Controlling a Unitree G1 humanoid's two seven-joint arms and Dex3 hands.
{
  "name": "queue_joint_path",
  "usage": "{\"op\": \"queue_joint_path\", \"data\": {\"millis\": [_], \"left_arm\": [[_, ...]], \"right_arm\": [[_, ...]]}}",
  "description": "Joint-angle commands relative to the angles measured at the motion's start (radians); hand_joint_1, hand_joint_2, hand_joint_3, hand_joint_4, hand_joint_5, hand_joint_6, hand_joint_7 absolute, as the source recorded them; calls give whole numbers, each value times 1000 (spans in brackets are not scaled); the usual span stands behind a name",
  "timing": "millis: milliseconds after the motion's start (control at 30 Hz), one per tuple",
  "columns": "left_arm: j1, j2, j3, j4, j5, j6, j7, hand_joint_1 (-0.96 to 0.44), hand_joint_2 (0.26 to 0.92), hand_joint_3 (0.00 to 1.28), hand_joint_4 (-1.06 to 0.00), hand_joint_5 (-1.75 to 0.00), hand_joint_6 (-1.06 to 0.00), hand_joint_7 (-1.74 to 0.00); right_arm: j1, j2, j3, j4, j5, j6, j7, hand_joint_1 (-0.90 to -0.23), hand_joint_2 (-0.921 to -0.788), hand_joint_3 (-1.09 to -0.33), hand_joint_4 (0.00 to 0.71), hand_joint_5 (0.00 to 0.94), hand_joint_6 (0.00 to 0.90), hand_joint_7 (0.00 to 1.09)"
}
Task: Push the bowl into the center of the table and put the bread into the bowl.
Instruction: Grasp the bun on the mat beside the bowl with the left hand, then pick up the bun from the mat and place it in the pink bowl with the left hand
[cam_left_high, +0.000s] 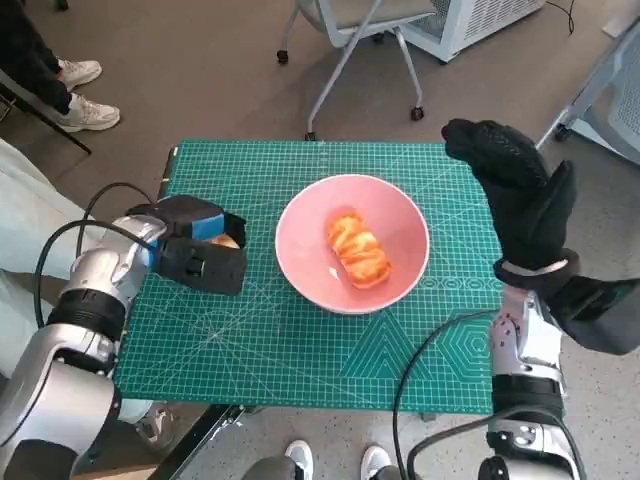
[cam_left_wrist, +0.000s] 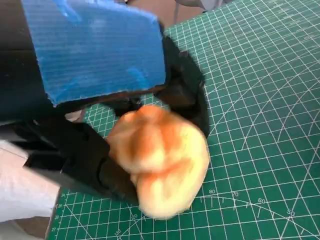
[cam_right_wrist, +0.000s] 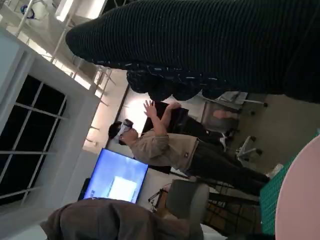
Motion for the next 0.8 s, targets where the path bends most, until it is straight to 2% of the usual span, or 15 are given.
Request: {"op": "queue_joint_path", "data": {"millis": [33, 300, 533, 800], "left_arm": [[-6, 26, 22, -16, -20, 5, -21, 1, 920, 79, -636, -1338, -678, -989], [-2, 71, 115, -171, -102, 24, -87, 1, 921, 83, -640, -1344, -666, -989], [78, 114, 218, -434, -188, 29, -104, 2, 920, 66, -715, -1180, -612, -1132], [145, 125, 297, -687, -242, 13, -99, 2, 919, 29, -780, -1073, -633, -1148]], "right_arm": [[29, 2, -3, 7, 7, 8, 0, -647, -921, -720, 174, 0, 72, 491], [26, 0, -8, 15, 10, 7, 4, -647, -921, -719, 173, 0, 74, 487], [23, 3, -5, 14, 4, 7, -1, -642, -921, -719, 173, 0, 76, 483], [17, 2, -4, 21, 10, 17, 7, -645, -921, -723, 170, 0, 74, 482]]}}
